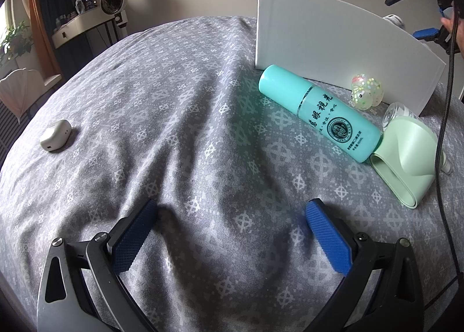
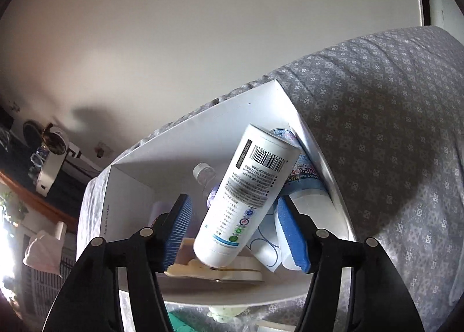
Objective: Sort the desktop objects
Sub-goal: 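Withdraw the open right tool from the box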
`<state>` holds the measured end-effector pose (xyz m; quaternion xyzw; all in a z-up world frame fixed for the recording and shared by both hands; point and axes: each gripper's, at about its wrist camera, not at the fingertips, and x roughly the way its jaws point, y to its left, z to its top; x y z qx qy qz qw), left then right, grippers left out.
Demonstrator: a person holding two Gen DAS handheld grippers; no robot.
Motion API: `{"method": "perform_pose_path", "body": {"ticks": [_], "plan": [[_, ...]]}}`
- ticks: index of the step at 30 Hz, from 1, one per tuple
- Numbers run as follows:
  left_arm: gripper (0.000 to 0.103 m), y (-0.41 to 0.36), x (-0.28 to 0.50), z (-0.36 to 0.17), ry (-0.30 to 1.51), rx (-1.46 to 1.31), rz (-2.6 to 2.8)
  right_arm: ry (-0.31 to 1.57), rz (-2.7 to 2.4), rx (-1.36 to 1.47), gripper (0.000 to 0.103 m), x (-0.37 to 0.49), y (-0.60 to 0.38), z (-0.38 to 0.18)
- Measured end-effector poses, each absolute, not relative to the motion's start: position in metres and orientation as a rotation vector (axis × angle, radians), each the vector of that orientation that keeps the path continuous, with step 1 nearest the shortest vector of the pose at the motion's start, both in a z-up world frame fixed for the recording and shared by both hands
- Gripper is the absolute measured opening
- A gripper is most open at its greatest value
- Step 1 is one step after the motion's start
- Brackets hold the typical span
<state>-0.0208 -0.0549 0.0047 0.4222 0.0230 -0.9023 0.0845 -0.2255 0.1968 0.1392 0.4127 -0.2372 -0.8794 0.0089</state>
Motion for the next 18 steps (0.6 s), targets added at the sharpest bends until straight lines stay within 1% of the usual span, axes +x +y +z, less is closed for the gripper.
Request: {"method": "perform_pose_path", "body": {"ticks": [3, 5, 7, 9, 10, 11, 14, 15, 18], "plan": [[0.103, -0.055, -0.021, 0.005, 0.069, 1.259, -2.691, -0.664, -2.788, 1.221, 0.069, -0.197, 0.193, 0.156], [0.103, -0.055, -0.021, 0.005, 0.068, 1.259, -2.691, -0.596, -2.814, 1.173, 0.078, -0.169, 0.189, 0.164], [0.103, -0.055, -0.021, 0.005, 0.068, 1.259, -2.691, -0.498, -2.837, 1.121, 0.081, -0.134, 0.185, 0.168], [0.103, -0.055, -0.021, 0.005, 0.068, 1.259, -2.691, -0.395, -2.855, 1.033, 0.086, -0.095, 0.185, 0.167], [0.103, -0.055, -0.021, 0.005, 0.068, 1.259, -2.691, -0.356, -2.873, 0.981, 0.096, -0.072, 0.189, 0.166], [0.103, -0.055, -0.021, 0.005, 0.068, 1.259, -2.691, -0.329, -2.902, 0.93, 0.103, -0.051, 0.192, 0.164], [0.103, -0.055, -0.021, 0.005, 0.068, 1.259, -2.691, -0.298, -3.056, 0.818, 0.103, 0.01, 0.211, 0.148], [0.103, -0.055, -0.021, 0.005, 0.068, 1.259, -2.691, -0.302, -3.103, 0.821, 0.103, 0.021, 0.218, 0.143], [0.103, -0.055, -0.021, 0.005, 0.068, 1.259, -2.692, -0.352, -3.134, 0.949, 0.103, 0.047, 0.242, 0.12]]}}
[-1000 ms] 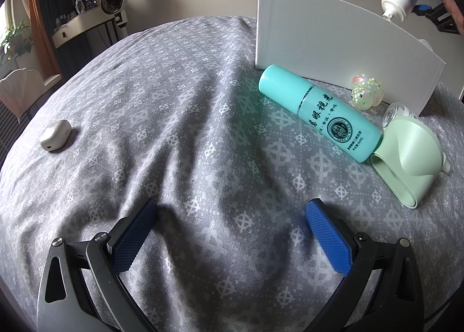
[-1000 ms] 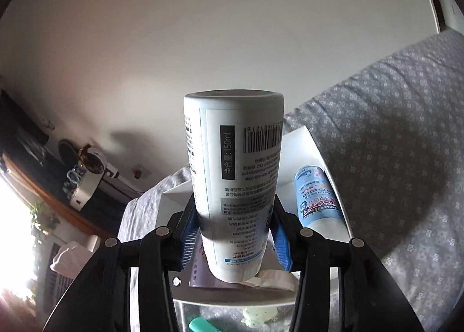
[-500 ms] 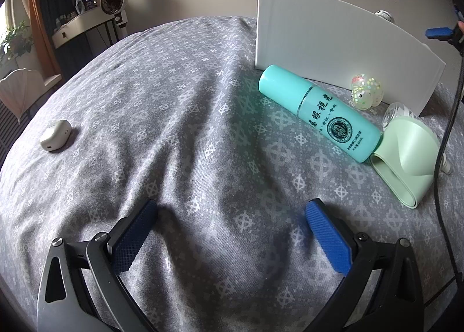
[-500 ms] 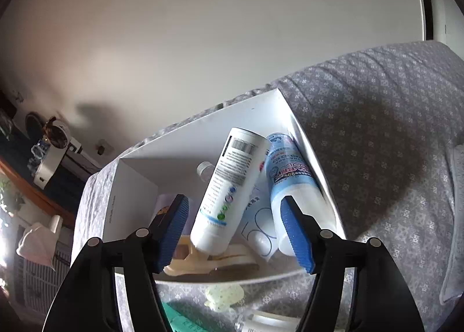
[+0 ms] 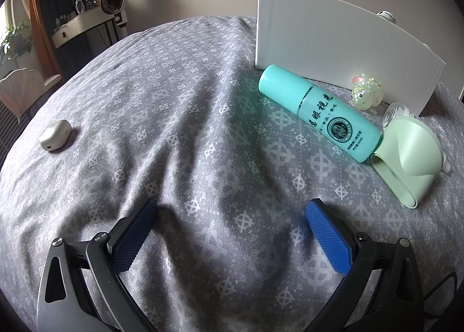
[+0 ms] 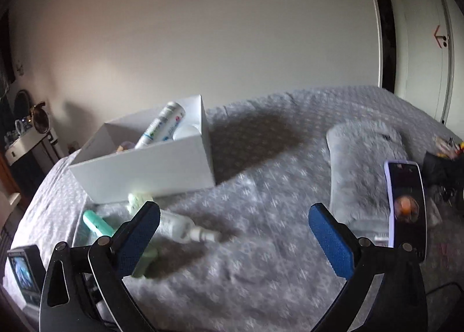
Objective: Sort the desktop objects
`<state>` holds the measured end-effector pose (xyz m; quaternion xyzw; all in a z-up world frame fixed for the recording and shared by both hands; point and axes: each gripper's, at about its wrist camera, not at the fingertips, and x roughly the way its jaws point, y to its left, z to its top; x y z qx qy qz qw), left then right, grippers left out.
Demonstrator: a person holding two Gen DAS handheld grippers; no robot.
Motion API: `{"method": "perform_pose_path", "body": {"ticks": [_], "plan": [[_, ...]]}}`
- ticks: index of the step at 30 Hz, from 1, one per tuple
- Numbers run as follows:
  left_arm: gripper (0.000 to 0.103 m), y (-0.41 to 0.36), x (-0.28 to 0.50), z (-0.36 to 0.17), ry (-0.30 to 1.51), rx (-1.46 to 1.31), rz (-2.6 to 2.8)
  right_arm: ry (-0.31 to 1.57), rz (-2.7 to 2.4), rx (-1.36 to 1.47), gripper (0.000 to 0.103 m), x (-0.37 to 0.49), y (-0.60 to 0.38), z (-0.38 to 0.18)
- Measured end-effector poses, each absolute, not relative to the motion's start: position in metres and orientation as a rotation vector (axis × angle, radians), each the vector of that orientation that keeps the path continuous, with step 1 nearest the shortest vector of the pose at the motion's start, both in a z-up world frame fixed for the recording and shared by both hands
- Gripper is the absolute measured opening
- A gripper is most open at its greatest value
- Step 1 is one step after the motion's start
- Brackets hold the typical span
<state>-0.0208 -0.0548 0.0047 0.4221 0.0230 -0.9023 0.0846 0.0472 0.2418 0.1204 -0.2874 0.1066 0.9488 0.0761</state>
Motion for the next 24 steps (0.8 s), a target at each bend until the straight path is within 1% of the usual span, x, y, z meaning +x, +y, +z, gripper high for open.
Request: {"method": "perform_pose_path", "body": {"ticks": [4, 7, 14, 24], "plan": [[0.103, -0.055, -0.021, 0.005, 0.069, 1.259, -2.692, 0.284, 2.775, -1.059, 0.103, 0.055, 0.258, 0.089], [0.103, -0.055, -0.021, 0.005, 0.069, 1.259, -2.692, 0.326, 2.779, -1.142, 0.103, 0.048, 0.26, 0.08], [0.103, -0.055, -0.021, 0.005, 0.068, 1.259, -2.691, 0.247, 2.81, -1.22, 0.103, 0.036, 0.237, 0.071], [0.103, -0.055, -0.021, 0.005, 0.068, 1.259, -2.691, 0.112, 2.944, -1.228, 0.103, 0.037, 0.205, 0.072]]}}
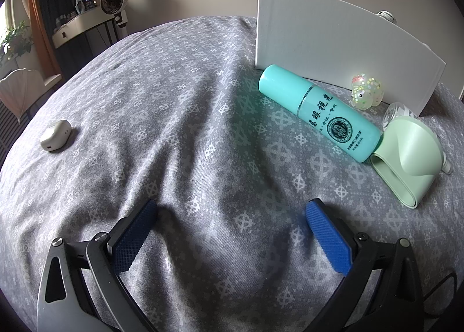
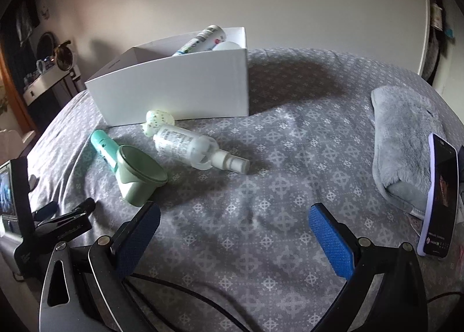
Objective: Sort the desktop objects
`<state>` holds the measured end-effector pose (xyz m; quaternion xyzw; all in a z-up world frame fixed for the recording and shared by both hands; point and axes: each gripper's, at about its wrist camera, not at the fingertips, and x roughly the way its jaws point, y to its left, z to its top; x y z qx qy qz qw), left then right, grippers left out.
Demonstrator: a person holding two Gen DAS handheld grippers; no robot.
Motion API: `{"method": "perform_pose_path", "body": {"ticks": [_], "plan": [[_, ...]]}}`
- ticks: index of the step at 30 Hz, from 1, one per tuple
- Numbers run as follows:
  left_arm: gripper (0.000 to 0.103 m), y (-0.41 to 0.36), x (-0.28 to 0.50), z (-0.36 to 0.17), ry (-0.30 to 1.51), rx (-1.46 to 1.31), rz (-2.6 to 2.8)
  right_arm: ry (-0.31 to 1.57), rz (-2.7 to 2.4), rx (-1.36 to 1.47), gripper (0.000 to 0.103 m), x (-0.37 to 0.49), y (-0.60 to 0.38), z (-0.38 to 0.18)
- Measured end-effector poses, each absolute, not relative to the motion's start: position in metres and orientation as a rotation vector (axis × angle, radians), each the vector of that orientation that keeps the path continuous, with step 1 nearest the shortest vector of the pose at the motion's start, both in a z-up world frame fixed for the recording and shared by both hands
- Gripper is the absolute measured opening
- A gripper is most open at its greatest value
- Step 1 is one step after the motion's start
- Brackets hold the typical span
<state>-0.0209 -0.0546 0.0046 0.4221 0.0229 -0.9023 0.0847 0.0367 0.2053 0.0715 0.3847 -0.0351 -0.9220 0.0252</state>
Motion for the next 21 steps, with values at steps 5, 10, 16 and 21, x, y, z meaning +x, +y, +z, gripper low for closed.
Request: {"method": "perform_pose_path", "body": {"ticks": [5, 10, 16, 21], "plan": [[0.103, -0.055, -0.021, 0.005, 0.069, 1.259, -2.691, 0.158, -2.778, 1.13, 0.103, 0.043, 0.164, 0.069], [0.103, -0.055, -0.021, 0.005, 0.069, 1.259, -2.691, 0.262, -2.742, 1.191, 0.103, 0.04, 0.153, 0.055], [0.103, -0.055, -0.021, 0.005, 0.068, 1.259, -2.691, 0.151, -2.821, 1.247, 0.103, 0.035, 0.178, 0.055], [0.103, -0.055, -0.021, 0.005, 0.068, 1.259, -2.691, 0.018, -2.851, 1.289, 0.103, 0.031, 0.196, 0.054]]}}
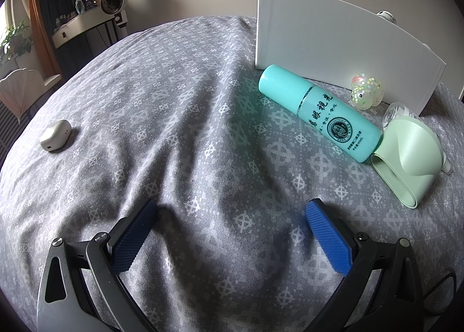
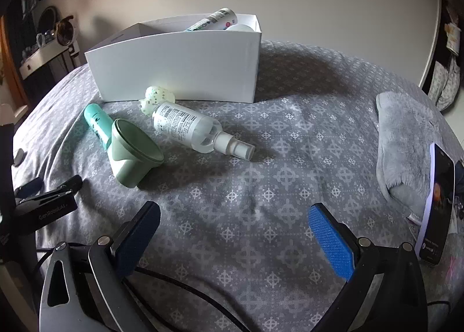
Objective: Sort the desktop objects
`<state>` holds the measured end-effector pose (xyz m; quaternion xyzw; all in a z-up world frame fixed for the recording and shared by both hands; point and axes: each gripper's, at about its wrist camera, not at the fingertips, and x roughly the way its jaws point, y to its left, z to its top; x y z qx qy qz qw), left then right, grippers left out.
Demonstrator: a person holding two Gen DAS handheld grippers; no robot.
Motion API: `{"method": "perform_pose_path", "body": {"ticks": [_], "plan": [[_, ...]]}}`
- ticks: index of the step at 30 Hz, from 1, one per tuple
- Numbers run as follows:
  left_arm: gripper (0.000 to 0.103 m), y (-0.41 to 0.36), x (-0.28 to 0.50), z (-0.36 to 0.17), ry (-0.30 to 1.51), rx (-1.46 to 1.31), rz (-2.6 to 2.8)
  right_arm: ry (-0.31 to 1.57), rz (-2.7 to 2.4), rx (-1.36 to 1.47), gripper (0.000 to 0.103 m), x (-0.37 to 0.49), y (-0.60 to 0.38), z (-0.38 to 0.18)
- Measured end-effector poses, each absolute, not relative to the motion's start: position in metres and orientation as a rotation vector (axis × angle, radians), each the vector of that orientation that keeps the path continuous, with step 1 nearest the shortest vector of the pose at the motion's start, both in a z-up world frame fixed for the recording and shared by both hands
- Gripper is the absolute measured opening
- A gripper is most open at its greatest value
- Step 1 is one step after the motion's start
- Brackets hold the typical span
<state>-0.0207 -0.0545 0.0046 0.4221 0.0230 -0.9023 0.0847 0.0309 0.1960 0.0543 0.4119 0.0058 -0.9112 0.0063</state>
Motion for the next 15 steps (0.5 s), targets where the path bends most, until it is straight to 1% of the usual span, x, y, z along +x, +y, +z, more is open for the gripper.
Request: {"method": "perform_pose_path", "body": {"ticks": [8, 15], "plan": [[0.103, -0.054, -0.021, 0.005, 0.068, 1.259, -2.691, -0.104, -2.851, 1.321, 0.103, 0.028, 0.206, 0.052], [0.103, -0.054, -0.021, 0.005, 0.068, 1.259, -2.691, -0.137, -2.855, 1.329, 0.103, 0.028, 0.209, 0.052]]}}
